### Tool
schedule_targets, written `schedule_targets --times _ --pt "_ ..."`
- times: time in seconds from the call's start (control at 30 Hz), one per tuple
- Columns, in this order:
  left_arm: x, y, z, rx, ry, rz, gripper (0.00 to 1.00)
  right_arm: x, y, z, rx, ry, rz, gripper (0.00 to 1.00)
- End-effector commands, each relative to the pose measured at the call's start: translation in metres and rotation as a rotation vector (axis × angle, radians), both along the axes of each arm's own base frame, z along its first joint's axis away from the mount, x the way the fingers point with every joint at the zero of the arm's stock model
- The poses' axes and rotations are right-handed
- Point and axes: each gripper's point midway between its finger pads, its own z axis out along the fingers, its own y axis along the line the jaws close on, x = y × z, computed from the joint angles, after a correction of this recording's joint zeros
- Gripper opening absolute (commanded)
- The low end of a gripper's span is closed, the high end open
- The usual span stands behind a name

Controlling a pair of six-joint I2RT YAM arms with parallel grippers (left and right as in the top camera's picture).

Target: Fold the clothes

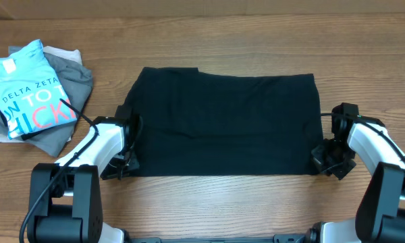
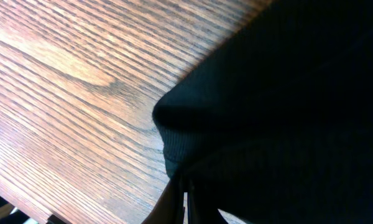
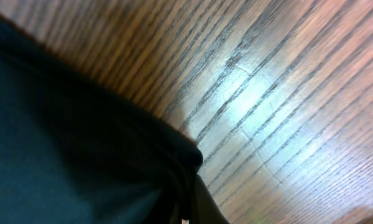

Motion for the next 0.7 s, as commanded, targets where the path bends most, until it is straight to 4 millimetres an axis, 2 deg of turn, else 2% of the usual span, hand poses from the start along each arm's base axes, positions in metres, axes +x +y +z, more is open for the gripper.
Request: schedule_targets --times 0.0,0.03,0.07,0.1,0.13,0.17,0.2,0.23,0.27,0.3,0.37,0.4,0.43,0.53,0.6,0.67 --pt "0.003 -0.001 0.011 -0.020 -0.053 0.013 0.13 0.007 -0.012 0.018 -0.066 -0.083 -0.024 0.04" --pt "0.007 -0.001 0.016 -0.022 -0.081 0.012 0.24 0.010 -0.012 0.023 -0.070 -0.109 -0.024 0.07" --pt "0.013 -0.001 0.025 -0.025 -0.131 0.012 0.50 0.015 -0.013 0.030 -0.076 -0.148 -0.025 0.12" --pt "0.018 -0.002 0.032 -0.028 -0.165 0.012 0.63 0.017 -0.013 0.034 -0.079 -0.164 -0.025 0.19" --pt "0.024 -0.002 0.041 -0.031 -0.215 0.011 0.78 0.022 -0.014 0.040 -0.086 -0.192 -0.025 0.50" --pt "0.029 -0.002 0.048 -0.034 -0.252 0.011 0.92 0.024 -0.015 0.043 -0.088 -0.206 -0.025 0.72" --pt "0.035 -0.003 0.056 -0.038 -0.295 0.010 1.00 0.027 -0.016 0.047 -0.092 -0.223 -0.023 0.76" --pt "0.041 -0.003 0.064 -0.041 -0.331 0.010 1.00 0.030 -0.016 0.049 -0.095 -0.234 -0.023 0.78" --pt "0.053 -0.007 0.077 -0.061 -0.397 0.000 1.00 0.032 -0.017 0.052 -0.097 -0.244 -0.023 0.84" --pt "0.069 -0.017 0.087 -0.121 -0.459 -0.054 1.00 0.035 -0.017 0.053 -0.099 -0.254 -0.023 0.85" --pt "0.106 -0.047 0.106 -0.278 -0.583 -0.191 0.99 0.043 -0.019 0.055 -0.105 -0.286 -0.008 0.85" --pt "0.132 -0.066 0.122 -0.370 -0.676 -0.258 0.93 0.050 -0.021 0.056 -0.110 -0.311 0.012 0.84" --pt "0.139 -0.070 0.126 -0.387 -0.700 -0.265 0.91 0.053 -0.020 0.057 -0.108 -0.322 0.024 0.84" --pt "0.182 -0.088 0.146 -0.471 -0.771 -0.299 0.91 0.067 -0.017 0.063 -0.086 -0.371 0.092 0.81" --pt "0.219 -0.099 0.153 -0.516 -0.777 -0.341 0.91 0.077 -0.016 0.073 -0.074 -0.405 0.137 0.81" --pt "0.245 -0.105 0.154 -0.539 -0.769 -0.363 0.94 0.085 -0.015 0.082 -0.070 -0.430 0.142 0.82"
